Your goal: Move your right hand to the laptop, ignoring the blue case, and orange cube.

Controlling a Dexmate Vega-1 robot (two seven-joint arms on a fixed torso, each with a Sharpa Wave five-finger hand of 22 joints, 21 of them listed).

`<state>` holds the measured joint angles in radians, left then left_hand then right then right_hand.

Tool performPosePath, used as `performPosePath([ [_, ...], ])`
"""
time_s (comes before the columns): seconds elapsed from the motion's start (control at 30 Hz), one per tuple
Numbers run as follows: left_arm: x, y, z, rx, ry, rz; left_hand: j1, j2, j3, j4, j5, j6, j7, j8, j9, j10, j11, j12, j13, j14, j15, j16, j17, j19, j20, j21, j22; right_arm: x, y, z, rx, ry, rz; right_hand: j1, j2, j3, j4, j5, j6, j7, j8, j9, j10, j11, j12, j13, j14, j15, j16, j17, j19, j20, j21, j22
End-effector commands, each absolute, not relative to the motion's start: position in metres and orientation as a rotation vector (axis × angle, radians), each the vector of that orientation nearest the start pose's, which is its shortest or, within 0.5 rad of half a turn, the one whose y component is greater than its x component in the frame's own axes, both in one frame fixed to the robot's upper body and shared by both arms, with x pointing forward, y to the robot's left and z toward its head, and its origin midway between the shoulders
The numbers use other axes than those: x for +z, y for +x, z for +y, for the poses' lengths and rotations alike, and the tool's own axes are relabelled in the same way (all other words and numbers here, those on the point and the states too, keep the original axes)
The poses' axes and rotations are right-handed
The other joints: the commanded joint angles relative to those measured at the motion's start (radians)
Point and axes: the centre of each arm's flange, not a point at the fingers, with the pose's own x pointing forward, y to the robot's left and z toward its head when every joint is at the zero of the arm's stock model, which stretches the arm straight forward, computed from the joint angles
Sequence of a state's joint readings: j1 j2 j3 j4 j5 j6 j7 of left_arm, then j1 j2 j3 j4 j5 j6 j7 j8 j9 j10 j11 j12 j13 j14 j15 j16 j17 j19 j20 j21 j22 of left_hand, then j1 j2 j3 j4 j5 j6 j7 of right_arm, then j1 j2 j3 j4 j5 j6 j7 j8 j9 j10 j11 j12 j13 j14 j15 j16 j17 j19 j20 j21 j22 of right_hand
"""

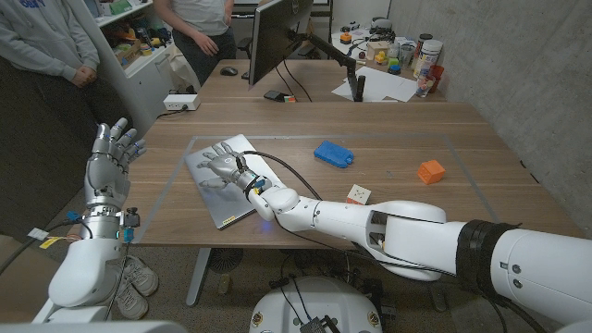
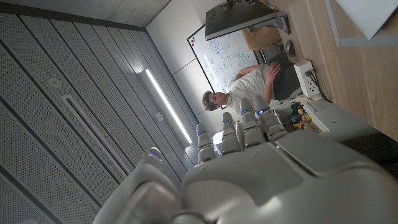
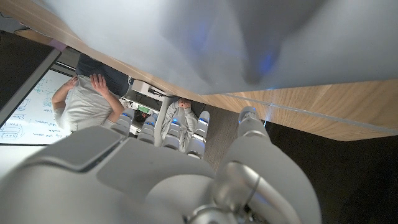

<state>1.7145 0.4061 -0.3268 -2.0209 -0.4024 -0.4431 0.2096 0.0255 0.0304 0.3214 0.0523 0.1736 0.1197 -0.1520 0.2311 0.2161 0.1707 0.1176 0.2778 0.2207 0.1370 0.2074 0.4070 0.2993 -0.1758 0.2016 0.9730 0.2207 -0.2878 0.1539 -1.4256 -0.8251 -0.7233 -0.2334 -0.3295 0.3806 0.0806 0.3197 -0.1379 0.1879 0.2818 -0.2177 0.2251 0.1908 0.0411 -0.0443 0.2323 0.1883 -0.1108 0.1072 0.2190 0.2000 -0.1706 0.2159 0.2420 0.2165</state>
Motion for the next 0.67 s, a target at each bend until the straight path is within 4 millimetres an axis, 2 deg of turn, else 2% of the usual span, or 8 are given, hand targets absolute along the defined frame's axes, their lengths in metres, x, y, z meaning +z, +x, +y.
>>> performPosePath([
  [0.03, -0.0881, 0.3951, 0.4303, 0.291, 0.020, -0.843, -0.010, -0.001, -0.006, 0.003, 0.005, 0.007, -0.007, -0.004, 0.001, 0.004, 0.000, 0.004, 0.002, 0.002, 0.002, 0.003, 0.006, -0.008, 0.012, -0.002, 0.002, -0.0626, 0.6035, 0.1967, 0.249, -1.688, -0.988, -0.005, -0.006, -0.003, -0.002, -0.006, -0.006, 0.002, -0.004, 0.003, -0.002, 0.001, -0.007, 0.004, 0.000, 0.007, 0.002, 0.001, -0.072, 0.003, 0.006, 0.001],
  [0.67, -0.0888, 0.3966, 0.4291, 0.281, 0.017, -0.843, -0.011, -0.003, -0.010, 0.006, 0.006, 0.008, -0.005, -0.004, 0.001, 0.005, 0.002, 0.003, 0.001, 0.002, 0.001, 0.002, 0.006, -0.008, 0.012, -0.003, 0.002, -0.0648, 0.6081, 0.1921, 0.248, -1.697, -0.958, -0.007, -0.004, -0.004, -0.003, -0.007, -0.020, 0.001, -0.012, 0.004, -0.006, -0.002, -0.010, 0.005, -0.001, 0.007, 0.001, 0.001, -0.071, 0.003, 0.006, 0.001],
])
